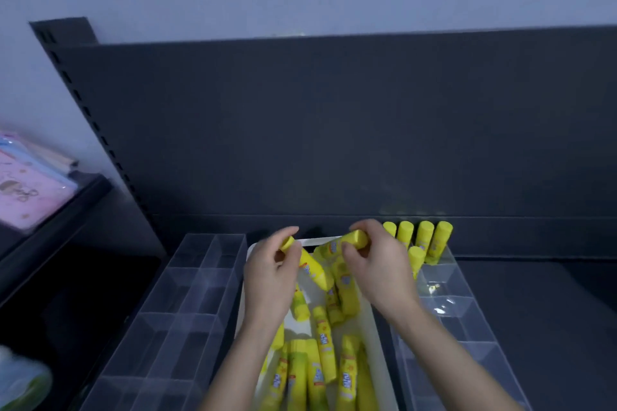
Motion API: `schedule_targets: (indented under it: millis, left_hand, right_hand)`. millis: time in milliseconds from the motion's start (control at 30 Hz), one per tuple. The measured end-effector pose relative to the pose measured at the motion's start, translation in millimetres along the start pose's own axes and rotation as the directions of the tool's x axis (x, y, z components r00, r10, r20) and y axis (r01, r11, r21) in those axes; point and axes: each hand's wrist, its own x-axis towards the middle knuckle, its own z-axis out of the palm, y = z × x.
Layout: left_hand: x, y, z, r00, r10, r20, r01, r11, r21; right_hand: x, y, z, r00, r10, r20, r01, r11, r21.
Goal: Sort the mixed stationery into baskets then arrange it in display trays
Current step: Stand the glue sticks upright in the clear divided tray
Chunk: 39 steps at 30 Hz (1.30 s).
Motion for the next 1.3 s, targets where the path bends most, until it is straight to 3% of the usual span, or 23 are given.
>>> schedule_targets:
  millis: [133, 233, 367, 467, 533, 633, 733, 833, 967, 1100, 1300]
  left_hand:
    - [8.5, 23.0, 18.2, 0.971, -0.229, -0.068, 0.208, 0.951, -0.228]
    - [11.5, 32.7, 36.9, 0.918, -0.385, 0.092, 0.385, 0.815, -0.432]
    - [7.5, 52.0, 68.1, 0.795, -0.486, 0.362, 0.588, 0.474, -0.655]
    - [4.4, 65.8, 89.8, 0.667, -0.496, 0.556, 0.711, 0.202, -0.673]
    - [3.3, 73.6, 102.1, 0.611, -0.452, 0.65, 0.758, 0.099, -0.644]
    - [0.4, 81.2, 118.7, 0.607, -0.325, 0.725, 0.792, 0.175, -0.585]
    - [-5.4, 84.5, 133.3, 0.64, -0.218, 0.737, 0.733, 0.458, -0.502]
    - [-7.1, 86.2, 145.6, 0.746, -0.191, 0.638, 0.521, 0.764, -0.38]
    - [-5.0, 91.9, 156.2, 0.833, -0.125, 0.539, 0.233, 0.963, -0.136]
    - [0.9, 91.5, 172.9, 0.867, 0.06, 0.495, -0.152, 0.977, 0.147]
    - [6.2, 80.9, 183.6, 0.818, 0.102, 0.566, -0.385, 0.828, 0.407]
  right_hand:
    - [4.7, 8.3, -40.9, 0.993, 0.074, -0.093, -0.065, 0.993, 0.094]
    - [11.0, 18.4, -69.5, 0.974, 0.158, -0.162, -0.128, 0.974, 0.186]
    - [17.3, 36.8, -101.2, 0.947, 0.203, -0.249, -0.152, 0.966, 0.21]
    - [17.0, 50.0, -116.5, 0.934, 0.227, -0.277, -0.165, 0.959, 0.231]
    - [16.7, 58.3, -124.8, 0.929, 0.236, -0.285, -0.166, 0.955, 0.247]
    - [18.2, 67.9, -134.8, 0.931, 0.242, -0.272, -0.161, 0.944, 0.288]
    - [20.4, 72.8, -140.4, 0.946, 0.22, -0.237, -0.145, 0.944, 0.298]
    - [21.7, 83.2, -144.3, 0.95, 0.199, -0.241, -0.138, 0.959, 0.248]
    - [20.1, 100.1, -147.3, 0.96, 0.175, -0.217, -0.144, 0.978, 0.152]
    - [22.9, 111.9, -143.8, 0.984, 0.15, -0.094, -0.146, 0.988, 0.041]
    - [30.7, 126.2, -132.1, 0.987, 0.139, 0.081, -0.131, 0.987, -0.098]
